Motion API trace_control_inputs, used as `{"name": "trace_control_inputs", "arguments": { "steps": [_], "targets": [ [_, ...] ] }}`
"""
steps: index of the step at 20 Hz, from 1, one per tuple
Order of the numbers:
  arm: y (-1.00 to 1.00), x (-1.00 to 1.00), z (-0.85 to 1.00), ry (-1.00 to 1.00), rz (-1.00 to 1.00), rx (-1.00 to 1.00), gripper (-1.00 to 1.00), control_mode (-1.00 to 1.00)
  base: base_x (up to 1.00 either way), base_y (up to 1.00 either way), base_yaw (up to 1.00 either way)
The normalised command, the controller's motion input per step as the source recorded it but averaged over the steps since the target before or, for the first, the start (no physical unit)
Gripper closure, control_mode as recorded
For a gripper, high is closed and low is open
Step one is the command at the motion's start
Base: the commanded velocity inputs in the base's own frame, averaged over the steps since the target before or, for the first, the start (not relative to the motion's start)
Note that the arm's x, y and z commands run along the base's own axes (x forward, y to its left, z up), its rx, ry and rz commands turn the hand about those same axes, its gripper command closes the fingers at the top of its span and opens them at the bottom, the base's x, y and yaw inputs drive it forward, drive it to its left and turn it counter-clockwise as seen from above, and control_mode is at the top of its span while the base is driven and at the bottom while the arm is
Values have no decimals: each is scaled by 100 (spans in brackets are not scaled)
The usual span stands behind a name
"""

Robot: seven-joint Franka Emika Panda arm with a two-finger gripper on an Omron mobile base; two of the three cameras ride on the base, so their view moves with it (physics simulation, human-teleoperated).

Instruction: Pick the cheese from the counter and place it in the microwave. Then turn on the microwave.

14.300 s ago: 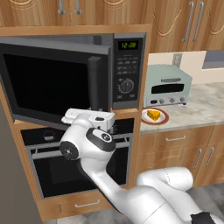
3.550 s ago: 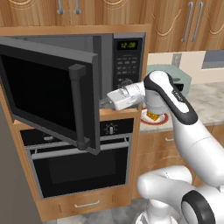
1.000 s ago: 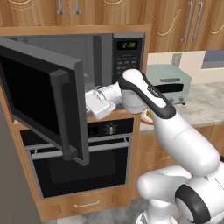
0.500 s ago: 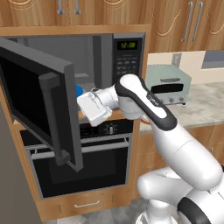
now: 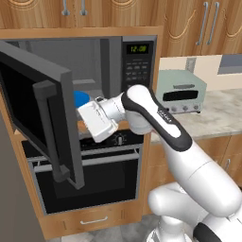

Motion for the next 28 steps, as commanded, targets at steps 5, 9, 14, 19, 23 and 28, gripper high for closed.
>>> {"name": "trace_control_inputs", "arguments": {
  "steps": [5,9,14,19,23,28],
  "targets": [
    [14,-18,-2,-4,0,0,-100,-100,0,0,0],
    [17,-20,-4,-4,0,0,-100,-100,0,0,0],
    [17,-17,-4,-4,0,0,-100,-100,0,0,0],
    [18,-17,-4,-4,0,0,-100,-100,0,0,0],
    [16,-14,-4,-3,0,0,-100,-100,0,0,0],
    [15,-11,-5,-2,0,0,-100,-100,0,0,0]
  ]
}}
